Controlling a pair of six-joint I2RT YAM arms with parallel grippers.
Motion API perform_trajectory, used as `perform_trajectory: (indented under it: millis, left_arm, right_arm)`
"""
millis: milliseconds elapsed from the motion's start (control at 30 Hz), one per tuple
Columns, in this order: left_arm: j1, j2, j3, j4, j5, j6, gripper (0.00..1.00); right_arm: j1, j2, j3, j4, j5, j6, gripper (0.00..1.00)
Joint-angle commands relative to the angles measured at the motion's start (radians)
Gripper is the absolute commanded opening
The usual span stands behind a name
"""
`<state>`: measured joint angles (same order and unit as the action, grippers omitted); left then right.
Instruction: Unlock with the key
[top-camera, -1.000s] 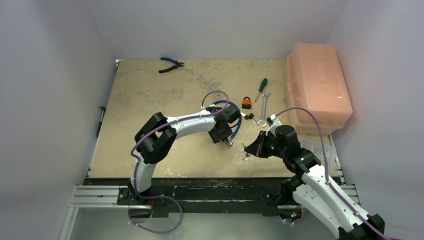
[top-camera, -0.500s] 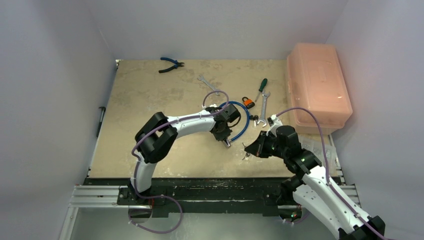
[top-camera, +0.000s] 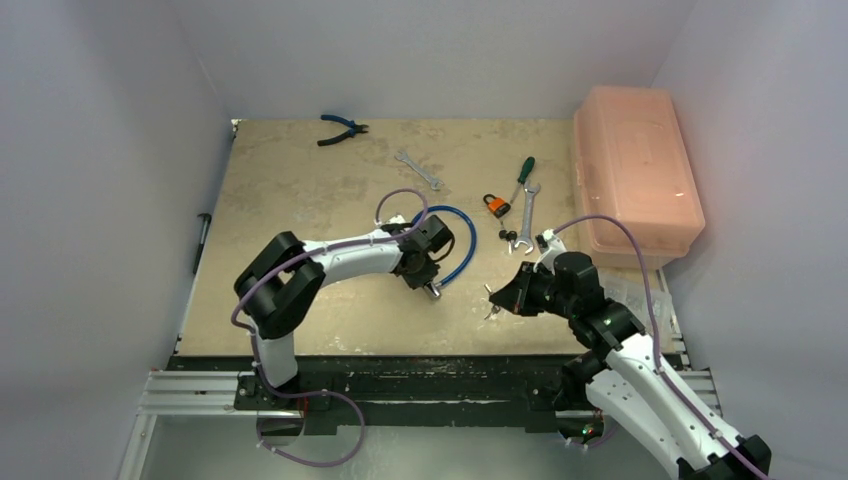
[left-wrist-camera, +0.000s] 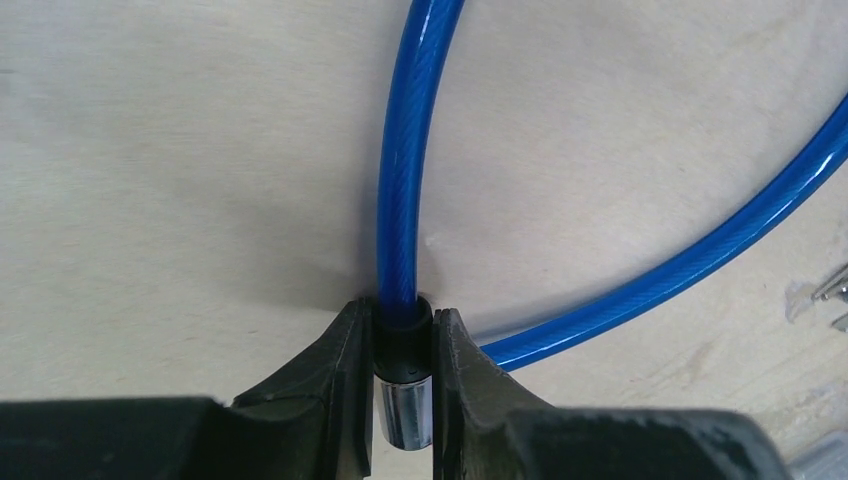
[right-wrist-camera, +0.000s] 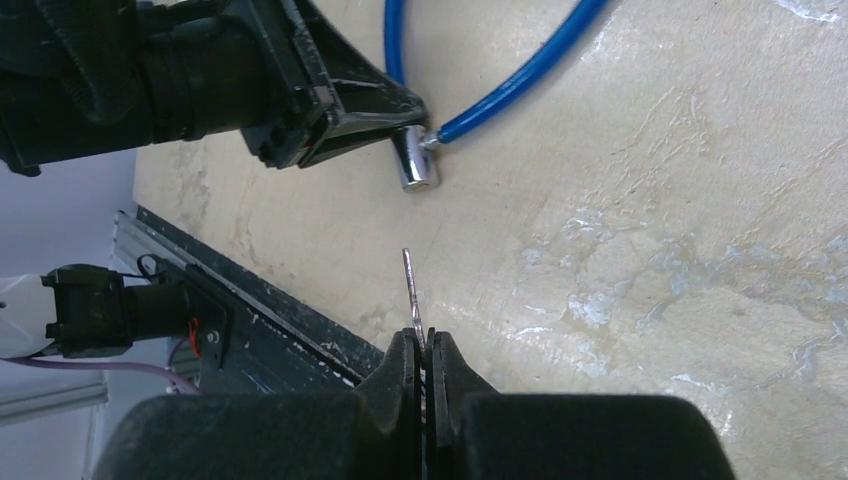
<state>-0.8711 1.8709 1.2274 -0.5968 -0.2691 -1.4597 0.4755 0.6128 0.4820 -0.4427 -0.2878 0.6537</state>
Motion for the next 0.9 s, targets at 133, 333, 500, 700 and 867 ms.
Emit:
perform_trajectory:
  millis: [133,333,500,700,867]
  left_arm:
    - [0.061,-0.22,-0.176,0.052,-0.028,-0.085,0.0]
    - [0.141,-0.314,-0.333,0.259,0.08,-0.039,0.0]
    - [0.156,-0.335,-0.322,0.195,-0.003,-0.017,0.0]
    - [0.193,-0.265,-0.324,0.211,0.103,-0.01,0.0]
    - [0.207,-0.246,-0.356,0.276,0.176,-0.009,0.0]
  right_arm:
    - [-0.005,0.027,-0.015,0.069,-0.049,0.014,0.0]
    - [-0.005,0.053,-0.046,0.133,-0.069,0.055,0.0]
    - [-0.004,0.068,-0.067,0.18,-0.082,0.104,0.0]
    - [0.018,0.12,-0.132,0.333,-0.119,0.203,0.0]
    - [0.133,0.193,-0.165,0.492,-0.086,0.284,0.0]
